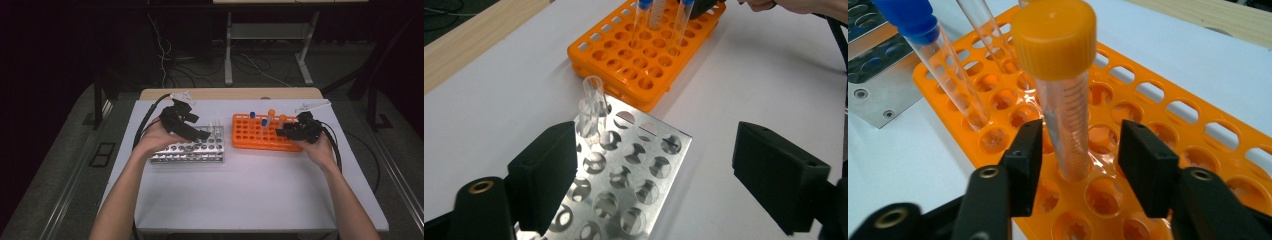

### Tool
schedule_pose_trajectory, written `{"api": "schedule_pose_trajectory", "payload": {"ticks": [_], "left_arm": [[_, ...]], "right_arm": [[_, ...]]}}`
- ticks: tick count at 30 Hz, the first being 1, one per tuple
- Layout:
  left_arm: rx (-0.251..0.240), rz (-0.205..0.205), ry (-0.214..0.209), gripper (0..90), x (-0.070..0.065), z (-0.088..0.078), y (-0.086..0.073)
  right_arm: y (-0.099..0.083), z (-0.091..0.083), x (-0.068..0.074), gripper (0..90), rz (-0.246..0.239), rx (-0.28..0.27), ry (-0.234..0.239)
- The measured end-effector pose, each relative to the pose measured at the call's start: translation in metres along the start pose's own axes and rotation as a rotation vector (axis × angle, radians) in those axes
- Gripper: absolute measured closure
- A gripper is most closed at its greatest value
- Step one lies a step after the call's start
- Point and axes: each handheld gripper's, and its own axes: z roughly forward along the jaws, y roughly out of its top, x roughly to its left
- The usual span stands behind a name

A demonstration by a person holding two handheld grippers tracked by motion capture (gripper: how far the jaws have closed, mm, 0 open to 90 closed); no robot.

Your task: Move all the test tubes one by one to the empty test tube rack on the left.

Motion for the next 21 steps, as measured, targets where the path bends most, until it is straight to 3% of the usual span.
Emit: {"api": "schedule_pose_trajectory", "payload": {"ticks": [6,12,16,21], "left_arm": [[-0.016,-0.024,-0.006,10.1,-0.007,-0.005,-0.009],[-0.016,-0.047,0.002,0.0,-0.009,-0.008,-0.013],[-0.022,-0.05,0.012,0.0,-0.01,-0.011,-0.013],[-0.027,-0.052,0.012,0.0,-0.011,-0.014,-0.014]], "right_arm": [[0.001,0.004,0.005,73.0,-0.038,0.005,-0.004],[0.006,-0.004,0.01,73.6,-0.062,-0.011,-0.035],[0.014,-0.016,0.014,73.7,-0.076,-0.022,-0.049],[0.026,-0.035,0.027,73.7,-0.098,-0.039,-0.01]]}}
